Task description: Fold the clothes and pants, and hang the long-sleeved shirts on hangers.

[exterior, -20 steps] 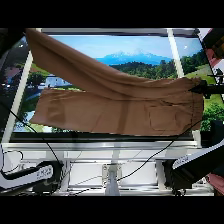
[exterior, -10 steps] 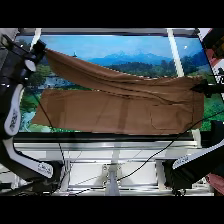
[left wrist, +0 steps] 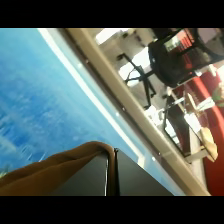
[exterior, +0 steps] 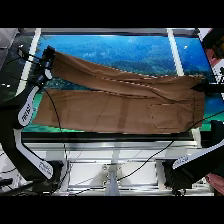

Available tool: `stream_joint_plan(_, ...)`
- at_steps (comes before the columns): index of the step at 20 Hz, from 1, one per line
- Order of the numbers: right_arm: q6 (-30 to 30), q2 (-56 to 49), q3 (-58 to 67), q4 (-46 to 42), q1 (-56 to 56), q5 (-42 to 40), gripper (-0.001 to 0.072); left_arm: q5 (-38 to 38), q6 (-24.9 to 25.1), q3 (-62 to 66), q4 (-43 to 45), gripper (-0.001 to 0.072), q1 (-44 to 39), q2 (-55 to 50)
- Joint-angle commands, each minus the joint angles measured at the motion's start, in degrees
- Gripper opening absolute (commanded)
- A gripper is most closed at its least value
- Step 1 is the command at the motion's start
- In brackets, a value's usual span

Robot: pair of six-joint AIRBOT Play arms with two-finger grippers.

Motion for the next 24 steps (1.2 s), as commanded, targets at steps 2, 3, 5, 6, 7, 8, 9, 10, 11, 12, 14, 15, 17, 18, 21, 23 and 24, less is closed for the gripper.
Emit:
stream_joint_plan(2,0.0,0.0,0.0,0.0,0.0,-0.2,0.0033,5.7,-1.0,0.0,7.3,0.0025,-1.2,1.8)
stream_joint_plan(3,0.0,0.0,0.0,0.0,0.0,-0.2,0.0033,5.7,-0.6,0.0,10.4,0.0025,-1.8,3.5)
stream_joint_plan(5,0.0,0.0,0.0,0.0,0.0,-0.2,0.0033,-1.1,1.9,0.0,19.5,0.0023,-2.4,8.8)
stream_joint_plan(6,0.0,0.0,0.0,0.0,0.0,-0.1,0.0033,-10.2,1.9,0.0,20.1,0.0024,-2.6,12.0)
stream_joint_plan(7,0.0,0.0,0.0,0.0,0.0,-0.1,0.0034,-20.9,3.7,0.0,20.1,0.0023,-2.7,15.5)
stream_joint_plan(8,0.0,0.0,0.0,0.0,0.0,-0.1,0.0033,-31.6,9.4,0.0,20.1,0.0024,-2.7,19.2)
stream_joint_plan(9,0.0,0.0,0.0,0.0,0.0,-0.1,0.0033,-40.6,16.2,0.0,20.1,0.0024,-2.7,22.7)
stream_joint_plan(10,0.0,0.0,0.0,0.0,0.0,-0.1,0.0033,-48.1,20.6,0.0,20.1,0.0023,-2.7,26.1)
stream_joint_plan(11,0.0,0.0,0.0,0.0,0.0,-0.2,0.0033,-55.8,22.3,0.0,20.1,0.0023,-2.8,29.6)
stream_joint_plan(12,0.0,0.0,0.0,-0.1,0.0,-0.2,0.0033,-62.4,22.8,0.0,20.1,0.0023,-2.8,32.4)
stream_joint_plan(14,0.0,0.0,0.0,-0.3,0.0,-0.2,0.0033,-69.9,22.9,0.0,21.8,0.0022,-2.1,35.8)
stream_joint_plan(15,0.0,0.0,0.0,-0.5,0.0,-0.2,0.0033,-68.6,24.0,0.0,23.8,0.0022,-1.6,35.7)
stream_joint_plan(17,0.0,0.0,0.0,-2.1,0.0,-0.1,0.0033,-63.3,25.4,0.0,23.8,0.0022,-0.8,32.5)
stream_joint_plan(18,0.0,0.0,0.0,-3.0,0.0,0.0,0.0033,-61.0,25.2,0.0,22.8,0.0021,-0.7,29.2)
stream_joint_plan(21,0.0,0.0,0.0,-3.5,0.0,-1.0,0.0033,-51.0,21.7,0.0,20.9,0.0023,-0.8,16.3)
stream_joint_plan(23,0.0,0.0,0.0,-4.1,0.0,-2.0,0.0033,-39.0,16.4,0.0,20.9,0.0023,-0.8,9.5)
stream_joint_plan(24,0.0,0.0,0.0,-4.2,0.0,-2.3,0.0033,-32.3,13.8,0.0,20.9,0.0024,-0.9,6.8)
